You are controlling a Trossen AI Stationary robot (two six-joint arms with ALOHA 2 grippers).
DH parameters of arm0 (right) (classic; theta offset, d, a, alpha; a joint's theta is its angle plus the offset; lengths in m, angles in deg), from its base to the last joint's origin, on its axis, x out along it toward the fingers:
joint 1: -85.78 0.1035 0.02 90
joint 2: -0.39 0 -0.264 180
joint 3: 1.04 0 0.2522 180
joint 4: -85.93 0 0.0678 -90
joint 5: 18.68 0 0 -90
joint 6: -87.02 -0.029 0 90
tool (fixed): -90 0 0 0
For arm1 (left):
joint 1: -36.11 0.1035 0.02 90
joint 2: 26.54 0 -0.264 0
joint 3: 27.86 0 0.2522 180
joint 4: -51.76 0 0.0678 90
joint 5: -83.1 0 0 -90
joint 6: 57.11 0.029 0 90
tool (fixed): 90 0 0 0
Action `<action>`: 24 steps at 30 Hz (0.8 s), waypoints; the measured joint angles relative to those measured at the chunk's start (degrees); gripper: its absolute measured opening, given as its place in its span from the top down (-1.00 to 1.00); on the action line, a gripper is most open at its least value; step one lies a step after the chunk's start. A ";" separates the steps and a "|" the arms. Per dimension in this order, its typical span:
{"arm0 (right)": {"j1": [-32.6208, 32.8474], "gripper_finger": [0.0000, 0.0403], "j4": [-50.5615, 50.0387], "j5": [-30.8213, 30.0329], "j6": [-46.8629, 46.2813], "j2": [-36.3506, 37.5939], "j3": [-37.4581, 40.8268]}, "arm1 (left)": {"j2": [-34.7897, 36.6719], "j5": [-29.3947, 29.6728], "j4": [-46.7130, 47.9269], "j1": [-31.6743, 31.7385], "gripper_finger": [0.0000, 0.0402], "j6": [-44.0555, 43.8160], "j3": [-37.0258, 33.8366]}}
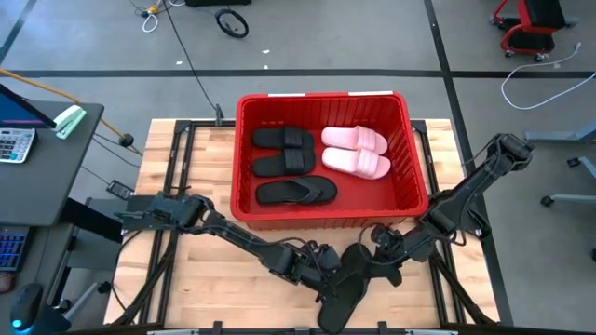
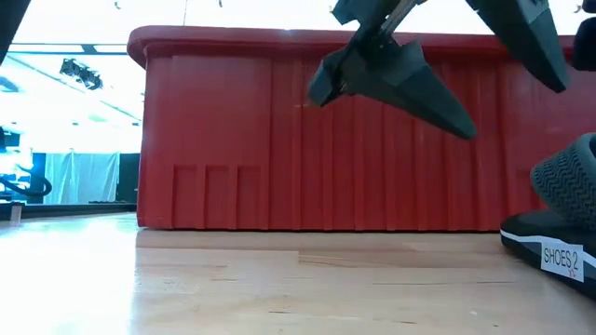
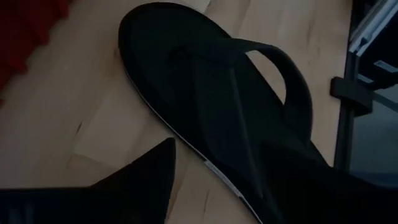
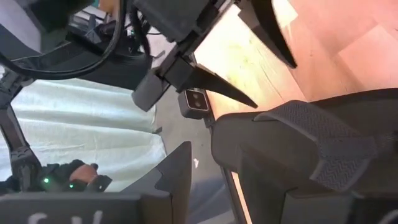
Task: Pick and place slides into bin
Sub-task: Put the black slipper into the red bin and align it with the other black slipper
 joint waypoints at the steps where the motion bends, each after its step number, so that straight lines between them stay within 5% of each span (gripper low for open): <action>1: -0.06 0.34 0.00 -0.05 0.01 0.13 0.00 | 0.00 0.00 -0.02 0.10 -0.21 0.01 0.00; 24: -2.21 0.34 -1.12 3.92 -0.54 0.20 -0.07 | -4.52 0.38 -5.82 -0.39 -0.22 -0.01 0.00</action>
